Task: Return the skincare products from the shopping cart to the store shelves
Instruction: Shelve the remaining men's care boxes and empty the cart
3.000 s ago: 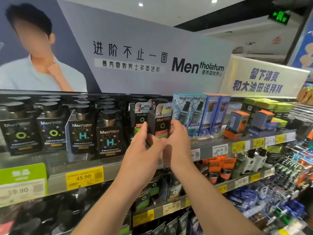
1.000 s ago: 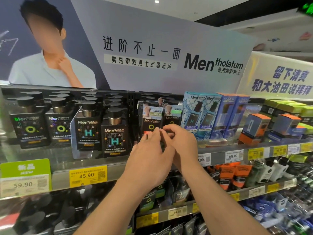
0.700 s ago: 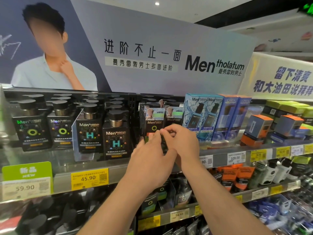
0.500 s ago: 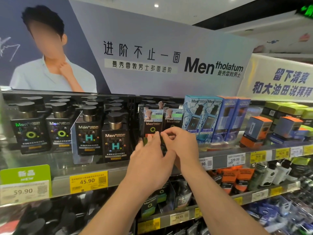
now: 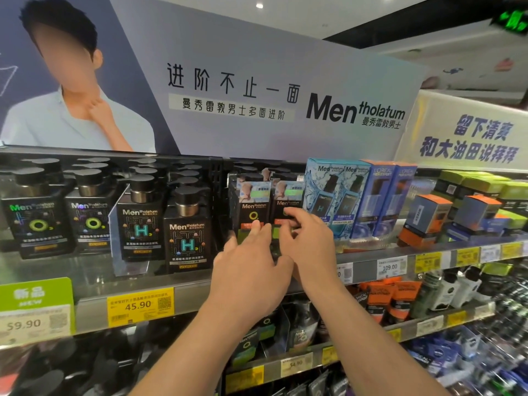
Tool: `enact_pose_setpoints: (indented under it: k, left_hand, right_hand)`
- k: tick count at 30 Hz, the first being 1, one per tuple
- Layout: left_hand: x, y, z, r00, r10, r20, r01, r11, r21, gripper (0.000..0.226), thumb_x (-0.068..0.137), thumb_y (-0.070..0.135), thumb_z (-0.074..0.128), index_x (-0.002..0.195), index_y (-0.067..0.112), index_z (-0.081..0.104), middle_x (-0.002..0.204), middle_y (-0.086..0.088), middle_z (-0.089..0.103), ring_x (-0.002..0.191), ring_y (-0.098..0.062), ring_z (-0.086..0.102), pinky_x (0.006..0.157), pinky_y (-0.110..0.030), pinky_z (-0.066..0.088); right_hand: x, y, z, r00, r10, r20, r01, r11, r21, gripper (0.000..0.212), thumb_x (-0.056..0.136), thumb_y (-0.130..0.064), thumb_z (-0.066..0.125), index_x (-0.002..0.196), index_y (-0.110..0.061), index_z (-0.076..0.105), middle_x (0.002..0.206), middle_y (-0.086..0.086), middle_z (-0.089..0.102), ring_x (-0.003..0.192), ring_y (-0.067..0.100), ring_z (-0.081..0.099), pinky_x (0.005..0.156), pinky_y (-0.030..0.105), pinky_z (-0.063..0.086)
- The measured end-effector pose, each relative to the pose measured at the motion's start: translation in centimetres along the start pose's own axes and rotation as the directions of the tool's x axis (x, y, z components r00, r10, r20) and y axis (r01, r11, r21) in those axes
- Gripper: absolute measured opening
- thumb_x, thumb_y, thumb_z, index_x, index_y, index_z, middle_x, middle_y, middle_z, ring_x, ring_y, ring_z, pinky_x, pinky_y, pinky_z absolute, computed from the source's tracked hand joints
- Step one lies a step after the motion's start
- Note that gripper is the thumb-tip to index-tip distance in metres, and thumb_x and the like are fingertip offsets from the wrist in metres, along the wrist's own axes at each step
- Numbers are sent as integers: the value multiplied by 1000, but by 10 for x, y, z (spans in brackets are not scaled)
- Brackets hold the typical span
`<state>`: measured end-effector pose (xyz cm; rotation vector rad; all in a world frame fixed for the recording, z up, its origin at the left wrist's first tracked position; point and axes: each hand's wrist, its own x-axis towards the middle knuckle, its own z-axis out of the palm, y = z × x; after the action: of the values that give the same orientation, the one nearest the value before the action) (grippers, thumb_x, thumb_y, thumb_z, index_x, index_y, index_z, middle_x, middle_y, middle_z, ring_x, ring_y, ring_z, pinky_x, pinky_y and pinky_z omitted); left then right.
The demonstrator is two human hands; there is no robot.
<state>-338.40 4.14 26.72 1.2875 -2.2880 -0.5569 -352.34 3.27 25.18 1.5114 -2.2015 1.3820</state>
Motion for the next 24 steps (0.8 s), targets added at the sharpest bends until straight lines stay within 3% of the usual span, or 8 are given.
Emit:
enact_pose_setpoints:
  k: [9,17,24]
  left_hand:
    - [0,0,-1,1000,-7,16,6,999,43,71,99,53,40,162,32,15,171,8,12,156,-36,12,123,-52,19]
    - [-1,0,1,1000,-13,10,12,998,68,73,99,53,39,163,27,16,171,0,18,155,-34,17,123,-50,22]
    - [3,-2,4,1000,-6,19,4,995,104,74,99,56,36,163,27,15,172,-1,13,156,-34,14,123,-51,20]
  right_hand:
    - [0,2,-2,1000,5,-21,-5,1000,-3,34,99,-24,59,132,-26,66,110,-4,66,93,12,64,83,24,48]
    - [-2,1,-1,999,3,-43,-3,1000,-1,38,99,-23,58,137,-21,65,115,2,69,101,20,67,94,39,55]
    - [-2,1,-2,1000,9,-20,-9,1000,-12,40,100,-24,58,139,-23,63,117,2,70,102,19,68,95,38,55]
